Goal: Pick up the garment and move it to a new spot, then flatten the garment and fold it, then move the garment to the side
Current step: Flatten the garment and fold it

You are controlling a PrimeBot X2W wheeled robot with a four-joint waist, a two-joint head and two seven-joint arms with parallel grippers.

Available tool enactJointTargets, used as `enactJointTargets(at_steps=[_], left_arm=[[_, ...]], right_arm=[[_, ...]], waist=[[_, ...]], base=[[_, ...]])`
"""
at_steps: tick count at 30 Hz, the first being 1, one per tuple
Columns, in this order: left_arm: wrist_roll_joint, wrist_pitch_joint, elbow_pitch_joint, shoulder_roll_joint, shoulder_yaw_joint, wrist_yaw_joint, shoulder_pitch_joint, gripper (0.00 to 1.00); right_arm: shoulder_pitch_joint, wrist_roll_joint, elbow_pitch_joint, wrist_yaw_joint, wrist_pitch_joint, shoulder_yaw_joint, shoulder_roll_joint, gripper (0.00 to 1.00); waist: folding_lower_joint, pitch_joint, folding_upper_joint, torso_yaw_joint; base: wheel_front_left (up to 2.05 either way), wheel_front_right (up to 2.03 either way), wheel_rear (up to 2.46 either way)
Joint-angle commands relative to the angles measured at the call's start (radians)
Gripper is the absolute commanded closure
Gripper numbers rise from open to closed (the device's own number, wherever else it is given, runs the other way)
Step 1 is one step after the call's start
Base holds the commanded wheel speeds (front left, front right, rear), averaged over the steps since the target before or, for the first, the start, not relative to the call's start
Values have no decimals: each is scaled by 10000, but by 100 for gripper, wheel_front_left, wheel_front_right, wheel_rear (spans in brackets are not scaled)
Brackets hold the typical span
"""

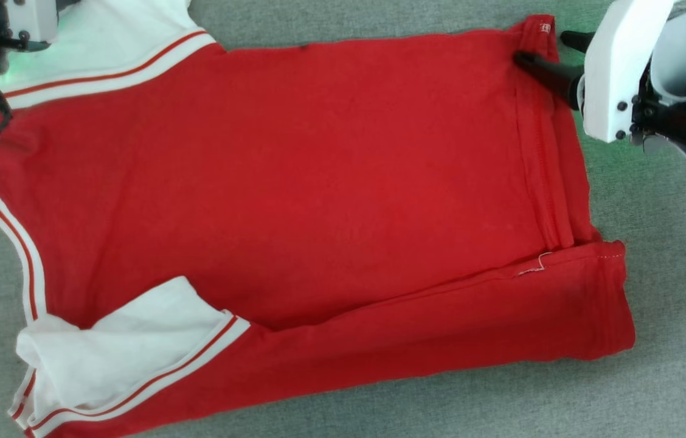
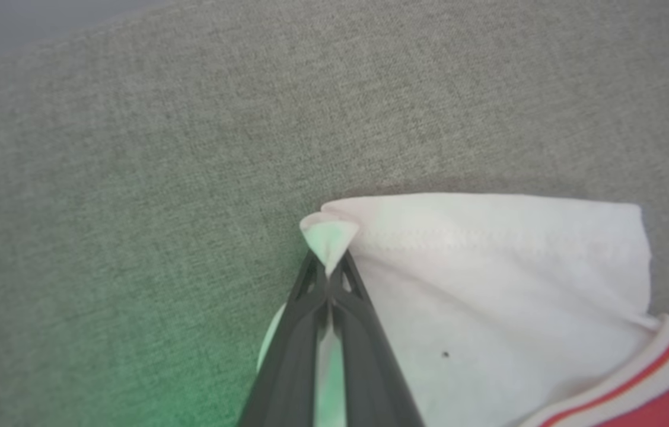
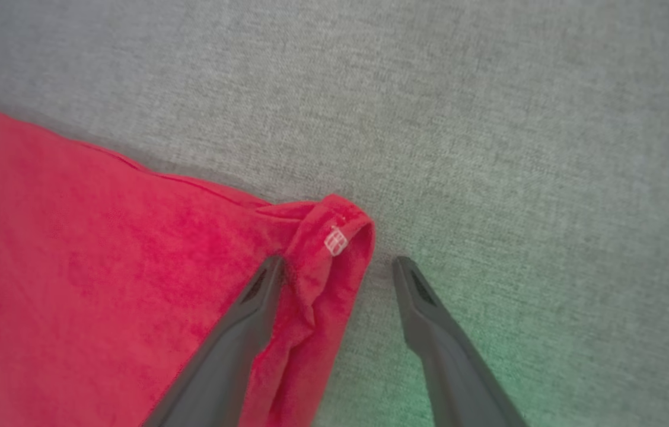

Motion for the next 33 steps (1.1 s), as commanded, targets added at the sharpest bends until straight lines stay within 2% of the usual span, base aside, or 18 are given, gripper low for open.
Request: enactJointTargets(at_steps=[1,8,19,33], left_arm=[[-19,100,220,-269,-282,-18,736,100],[-235,-296,300,-315,-64,-57,634,100],[-513,-1192,-21,-222,260,-70,308,100],[-1082,-1297,-1585,476,227,-71,1183,100]], right_arm=[[82,148,232,-2,208,332,49,100],[-220,438,550,-9,68,585,-385,100],[-262,703,581,-10,-1101,1078,-1009,100],[407,1263,155,-8,-2013,1945,-2018,100]], waist=[[0,19,0,38],[0,-168,0,226],[0,-1124,0,656],[0,-2660,0,1278]], base=[[0,0,0],[0,0,0],[0,0,0],[0,0,0]])
